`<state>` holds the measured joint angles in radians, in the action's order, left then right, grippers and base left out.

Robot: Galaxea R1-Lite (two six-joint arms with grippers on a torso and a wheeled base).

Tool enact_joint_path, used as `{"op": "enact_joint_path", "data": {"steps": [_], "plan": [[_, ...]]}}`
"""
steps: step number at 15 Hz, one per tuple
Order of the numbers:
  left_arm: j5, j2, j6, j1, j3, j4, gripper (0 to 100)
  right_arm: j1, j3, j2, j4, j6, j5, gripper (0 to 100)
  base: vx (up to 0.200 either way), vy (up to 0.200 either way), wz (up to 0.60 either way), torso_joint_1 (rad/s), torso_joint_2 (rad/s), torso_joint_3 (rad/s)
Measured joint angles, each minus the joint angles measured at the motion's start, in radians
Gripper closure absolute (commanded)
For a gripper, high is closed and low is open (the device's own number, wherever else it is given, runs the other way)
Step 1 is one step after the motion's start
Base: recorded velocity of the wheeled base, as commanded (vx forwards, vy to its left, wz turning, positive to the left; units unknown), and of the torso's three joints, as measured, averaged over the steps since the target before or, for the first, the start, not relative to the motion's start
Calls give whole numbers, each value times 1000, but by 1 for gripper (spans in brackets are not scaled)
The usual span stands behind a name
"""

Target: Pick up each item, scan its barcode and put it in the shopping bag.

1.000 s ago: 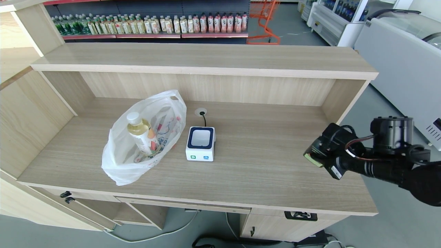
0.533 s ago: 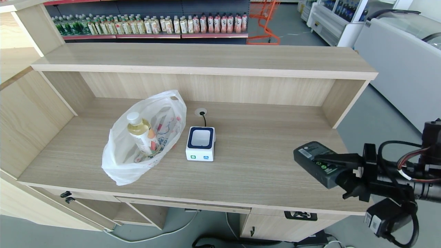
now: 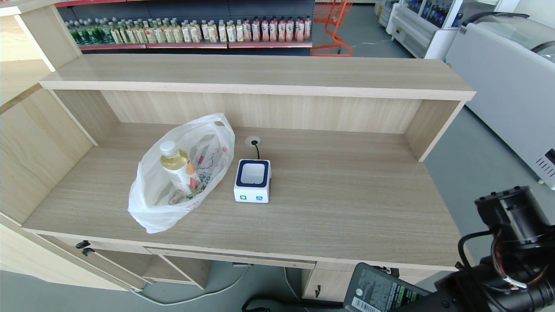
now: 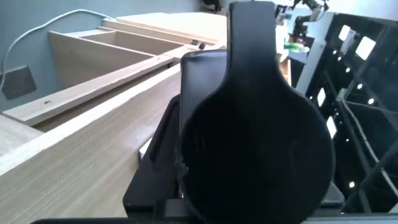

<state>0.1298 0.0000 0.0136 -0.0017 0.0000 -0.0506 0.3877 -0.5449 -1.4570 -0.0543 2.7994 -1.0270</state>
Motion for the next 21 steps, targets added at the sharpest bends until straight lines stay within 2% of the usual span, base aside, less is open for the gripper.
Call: {"op": "enact_joint_path", "data": {"steps": [5, 21], "plan": [[0, 0, 0, 0, 0, 0, 0, 38, -20, -3, -10, 0, -22, 100, 0, 0, 0, 0, 0, 0], [0, 0, 0, 0, 0, 0, 0, 39, -83, -14, -30, 0, -122, 100, 0, 0, 0, 0, 0, 0]]}}
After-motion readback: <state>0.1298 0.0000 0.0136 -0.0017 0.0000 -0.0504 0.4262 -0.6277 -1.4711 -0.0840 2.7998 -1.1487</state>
